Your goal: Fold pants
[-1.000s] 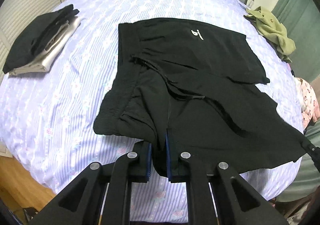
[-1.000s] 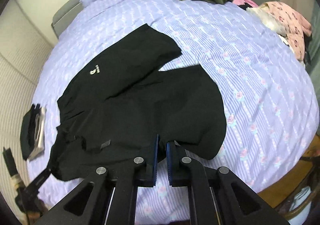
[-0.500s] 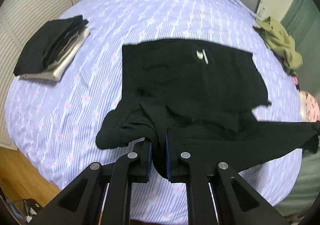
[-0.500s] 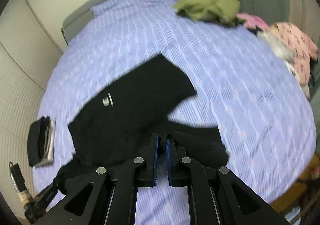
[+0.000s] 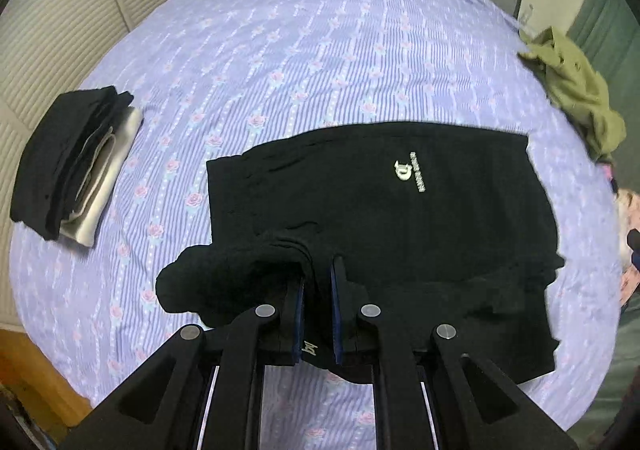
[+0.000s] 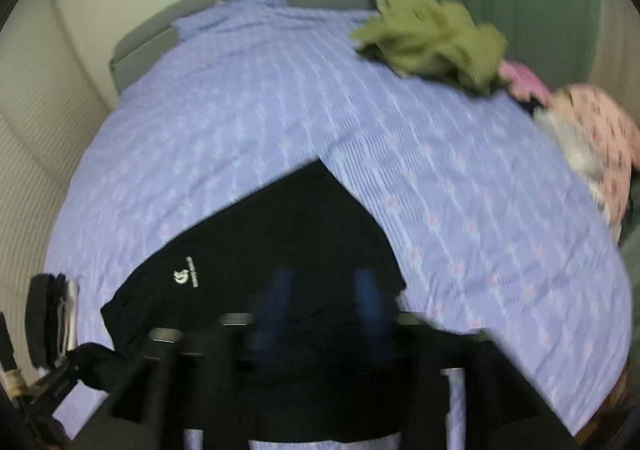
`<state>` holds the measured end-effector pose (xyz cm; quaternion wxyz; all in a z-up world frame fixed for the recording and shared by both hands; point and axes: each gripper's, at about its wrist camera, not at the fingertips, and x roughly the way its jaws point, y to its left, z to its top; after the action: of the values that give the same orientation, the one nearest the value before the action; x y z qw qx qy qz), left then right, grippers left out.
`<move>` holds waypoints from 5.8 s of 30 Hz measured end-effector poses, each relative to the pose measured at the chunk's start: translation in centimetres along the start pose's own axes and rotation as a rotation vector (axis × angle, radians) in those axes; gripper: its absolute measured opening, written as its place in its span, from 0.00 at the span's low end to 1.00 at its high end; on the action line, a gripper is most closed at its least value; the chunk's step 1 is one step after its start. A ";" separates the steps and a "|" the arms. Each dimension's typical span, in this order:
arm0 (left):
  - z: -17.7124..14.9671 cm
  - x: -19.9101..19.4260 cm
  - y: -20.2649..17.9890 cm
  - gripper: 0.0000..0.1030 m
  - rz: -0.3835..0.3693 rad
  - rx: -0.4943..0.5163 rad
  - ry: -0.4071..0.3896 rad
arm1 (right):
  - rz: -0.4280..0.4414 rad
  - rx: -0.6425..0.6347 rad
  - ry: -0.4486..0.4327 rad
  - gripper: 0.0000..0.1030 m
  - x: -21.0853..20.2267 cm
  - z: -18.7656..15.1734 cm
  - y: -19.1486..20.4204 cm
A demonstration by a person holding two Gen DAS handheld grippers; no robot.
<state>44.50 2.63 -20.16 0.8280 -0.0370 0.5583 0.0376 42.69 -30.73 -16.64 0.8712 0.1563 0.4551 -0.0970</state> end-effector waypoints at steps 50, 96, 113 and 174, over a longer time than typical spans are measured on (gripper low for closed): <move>-0.5 2.8 -2.9 0.12 0.032 0.095 0.062 | 0.008 0.242 0.180 0.58 10.5 -4.0 -5.4; 1.9 5.7 -5.3 0.12 0.045 0.145 0.062 | -0.008 0.406 0.132 0.45 12.1 -1.8 -7.2; 1.9 7.1 -6.5 0.13 0.066 0.181 0.081 | -0.092 0.464 0.215 0.08 16.0 -3.9 -8.9; 11.0 11.9 -0.2 0.21 -0.009 0.009 0.050 | -0.103 -0.004 -0.035 0.09 19.3 10.4 5.0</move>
<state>59.10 3.85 -27.06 0.8140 -0.0365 0.5789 0.0306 63.10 -30.36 -26.00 0.8732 0.1291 0.4476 -0.1434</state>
